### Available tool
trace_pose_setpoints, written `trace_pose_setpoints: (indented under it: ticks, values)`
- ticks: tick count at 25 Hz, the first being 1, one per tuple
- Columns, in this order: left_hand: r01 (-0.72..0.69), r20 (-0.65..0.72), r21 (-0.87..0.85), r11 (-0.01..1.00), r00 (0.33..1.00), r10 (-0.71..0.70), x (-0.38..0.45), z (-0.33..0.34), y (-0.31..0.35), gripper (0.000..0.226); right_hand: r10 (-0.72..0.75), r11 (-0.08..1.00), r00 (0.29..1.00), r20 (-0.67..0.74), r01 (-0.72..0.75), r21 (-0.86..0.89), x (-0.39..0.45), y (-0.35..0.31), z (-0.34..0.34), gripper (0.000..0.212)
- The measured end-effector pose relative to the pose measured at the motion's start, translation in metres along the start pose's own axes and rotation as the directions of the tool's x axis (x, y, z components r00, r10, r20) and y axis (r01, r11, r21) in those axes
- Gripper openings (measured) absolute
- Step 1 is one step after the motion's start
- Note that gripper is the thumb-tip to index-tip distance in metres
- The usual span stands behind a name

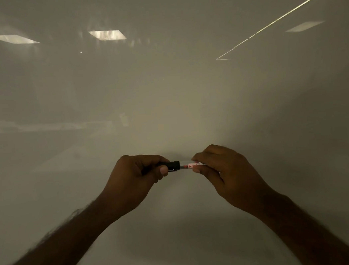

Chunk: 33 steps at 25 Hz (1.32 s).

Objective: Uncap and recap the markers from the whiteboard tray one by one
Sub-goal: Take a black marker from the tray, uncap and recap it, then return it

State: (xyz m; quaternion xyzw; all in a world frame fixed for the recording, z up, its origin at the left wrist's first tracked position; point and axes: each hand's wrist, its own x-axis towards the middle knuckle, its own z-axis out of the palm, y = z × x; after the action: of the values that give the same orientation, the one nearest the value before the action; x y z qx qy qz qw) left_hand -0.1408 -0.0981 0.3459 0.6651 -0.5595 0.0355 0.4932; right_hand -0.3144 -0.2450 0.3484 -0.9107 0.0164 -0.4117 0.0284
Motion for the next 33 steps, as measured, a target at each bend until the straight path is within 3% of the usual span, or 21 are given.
trace_pose_setpoints:
  ticks: [10, 16, 21, 26, 28, 33]
  values:
    - [-0.031, 0.01, 0.052, 0.998, 0.999, 0.031, 0.003, 0.002, 0.005, 0.014, 0.005, 1.0, 0.999, -0.035, -0.005, -0.006, -0.004, 0.001, 0.009, 0.021]
    - [0.055, 0.04, -0.11, 0.992, 0.998, -0.051, 0.002, 0.007, -0.003, 0.02, -0.011, 0.988, 0.999, -0.038, 0.005, -0.151, -0.004, 0.003, 0.015, 0.02]
    - [0.102, 0.07, -0.145, 0.984, 0.993, -0.093, -0.001, 0.013, -0.013, 0.021, 0.011, 0.99, 0.999, 0.039, -0.006, -0.141, -0.006, 0.006, 0.018, 0.022]
    - [0.134, 0.134, -0.088, 0.987, 0.983, -0.122, -0.002, 0.02, -0.029, 0.016, 0.086, 0.996, 0.991, 0.098, -0.085, -0.02, -0.012, 0.018, 0.031, 0.019]
    - [0.136, 0.117, -0.067, 0.988, 0.985, -0.127, -0.004, 0.022, -0.038, 0.024, 0.138, 0.989, 0.982, 0.126, -0.144, 0.044, -0.018, 0.022, 0.041, 0.017]
    - [0.112, 0.114, 0.112, 0.987, 0.986, -0.124, -0.018, 0.04, -0.068, 0.018, 0.268, 0.93, 0.948, 0.17, -0.3, 0.212, -0.042, 0.032, 0.071, 0.019]
